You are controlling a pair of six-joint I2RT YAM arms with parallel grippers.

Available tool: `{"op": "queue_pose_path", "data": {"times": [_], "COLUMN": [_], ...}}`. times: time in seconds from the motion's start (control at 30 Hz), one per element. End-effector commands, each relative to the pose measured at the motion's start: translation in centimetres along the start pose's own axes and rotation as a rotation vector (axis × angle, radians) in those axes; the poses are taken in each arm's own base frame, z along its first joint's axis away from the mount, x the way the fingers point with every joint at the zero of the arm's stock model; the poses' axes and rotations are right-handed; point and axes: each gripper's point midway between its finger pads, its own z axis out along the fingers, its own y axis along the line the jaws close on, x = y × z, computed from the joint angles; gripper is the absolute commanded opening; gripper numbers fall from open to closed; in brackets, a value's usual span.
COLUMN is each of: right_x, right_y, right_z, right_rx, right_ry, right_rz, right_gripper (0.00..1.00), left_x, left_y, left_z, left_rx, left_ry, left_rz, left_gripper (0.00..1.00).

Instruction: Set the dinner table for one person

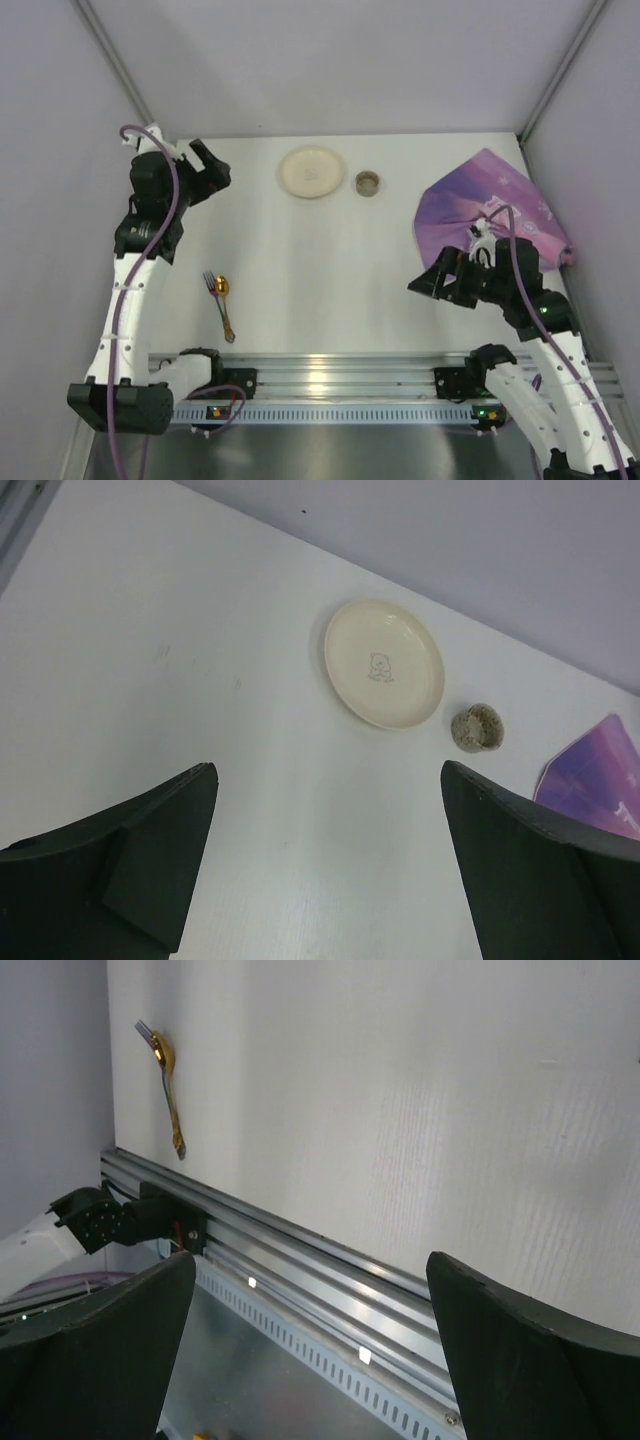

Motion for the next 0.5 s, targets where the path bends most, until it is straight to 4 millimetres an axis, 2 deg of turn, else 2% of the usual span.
{"op": "queue_pose_path", "data": {"times": [0.0,0.07,0.1,0.13,0.17,0.2,0.23,0.27,0.3,0.33,0.37,0.4,0.43,0.47], "right_x": [-2.8,-4.0,-4.6,-5.5,-6.0,-6.6,-7.8,-8.4,-9.2,-10.4,-11.0,-11.9,-12.8,-12.6], "right_y": [1.5,1.8,1.9,2.3,2.4,2.4,2.7,2.5,1.5,1.7,1.1,-0.1,-1.3,-2.6], "right_z": [0.0,0.1,0.2,0.3,0.4,0.5,0.8,1.1,2.1,2.1,2.5,2.9,4.3,4.8], "right_rx": [-0.023,-0.01,0.002,0.007,0.012,0.027,0.045,0.064,0.117,0.14,0.181,0.259,0.325,0.387], "right_ry": [-0.075,-0.085,-0.09,-0.088,-0.086,-0.093,-0.094,-0.094,-0.077,-0.087,-0.075,-0.074,-0.022,0.03], "right_rz": [-0.046,-0.058,-0.065,-0.089,-0.096,-0.109,-0.11,-0.108,-0.099,-0.106,-0.102,-0.1,-0.098,-0.083], "right_gripper": [1.0,1.0,1.0,1.0,1.0,1.0,1.0,1.0,1.0,1.0,1.0,1.0,1.0,1.0], "left_x": [1.6,3.2,4.0,4.0,4.5,3.7,3.9,4.8,4.9,5.1,5.9,7.1,8.4,8.4], "left_y": [3.0,2.3,0.9,0.5,0.7,0.8,1.0,1.6,2.0,2.0,1.2,1.2,-0.2,-0.4], "left_z": [0.6,1.3,1.1,0.8,1.2,0.5,0.3,0.3,-0.1,-0.2,-0.4,-0.8,-0.9,-0.9], "left_rx": [-0.177,-0.091,-0.012,0.008,0.006,0.004,-0.001,-0.015,-0.029,-0.035,-0.02,-0.046,-0.029,-0.059], "left_ry": [0.037,0.125,0.168,0.146,0.148,0.089,0.069,0.071,0.065,0.077,0.111,0.159,0.205,0.189], "left_rz": [-0.174,-0.239,-0.249,-0.283,-0.296,-0.298,-0.314,-0.315,-0.315,-0.302,-0.275,-0.254,-0.205,-0.172], "left_gripper": [0.99,0.98,0.94,0.95,0.95,0.99,0.99,0.99,0.99,0.99,0.99,0.99,0.99,0.99]}}
